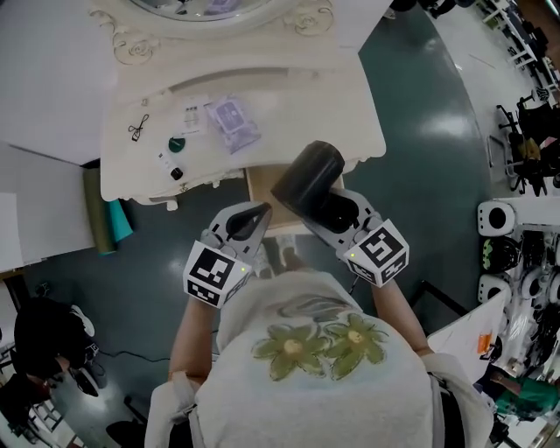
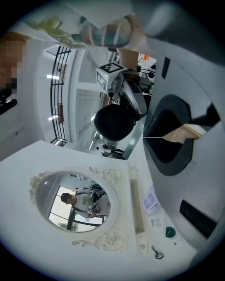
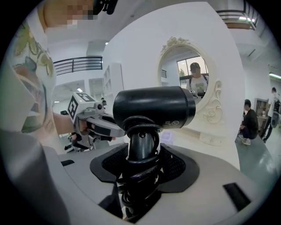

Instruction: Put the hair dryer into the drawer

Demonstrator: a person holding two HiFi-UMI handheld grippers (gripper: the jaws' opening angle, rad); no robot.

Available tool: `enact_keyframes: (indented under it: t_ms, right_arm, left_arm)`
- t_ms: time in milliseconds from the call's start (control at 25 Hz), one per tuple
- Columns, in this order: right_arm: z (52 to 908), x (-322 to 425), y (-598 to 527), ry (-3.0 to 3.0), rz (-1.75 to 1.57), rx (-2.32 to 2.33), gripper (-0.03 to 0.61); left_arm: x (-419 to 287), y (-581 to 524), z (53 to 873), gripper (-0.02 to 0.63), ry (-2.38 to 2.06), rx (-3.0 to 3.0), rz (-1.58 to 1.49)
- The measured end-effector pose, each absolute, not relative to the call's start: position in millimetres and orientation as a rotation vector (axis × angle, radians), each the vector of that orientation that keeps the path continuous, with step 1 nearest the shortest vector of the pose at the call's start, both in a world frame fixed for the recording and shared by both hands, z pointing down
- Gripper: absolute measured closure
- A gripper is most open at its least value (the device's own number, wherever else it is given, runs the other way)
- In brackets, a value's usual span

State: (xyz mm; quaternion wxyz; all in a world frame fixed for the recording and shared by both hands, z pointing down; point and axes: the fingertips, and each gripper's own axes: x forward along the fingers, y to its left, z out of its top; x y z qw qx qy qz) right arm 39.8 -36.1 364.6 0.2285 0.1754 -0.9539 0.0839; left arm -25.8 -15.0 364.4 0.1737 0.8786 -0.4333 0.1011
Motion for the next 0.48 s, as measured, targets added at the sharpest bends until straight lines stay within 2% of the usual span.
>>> enact_keyframes:
  t_ms: [480]
  right_arm:
    - [399.7,41.2,-46.2,-2.631,0.210,0.430,0.363]
  left_arm:
    - [-30.9,-20.6,381.2,0.603,-1.287,2.401,0.213]
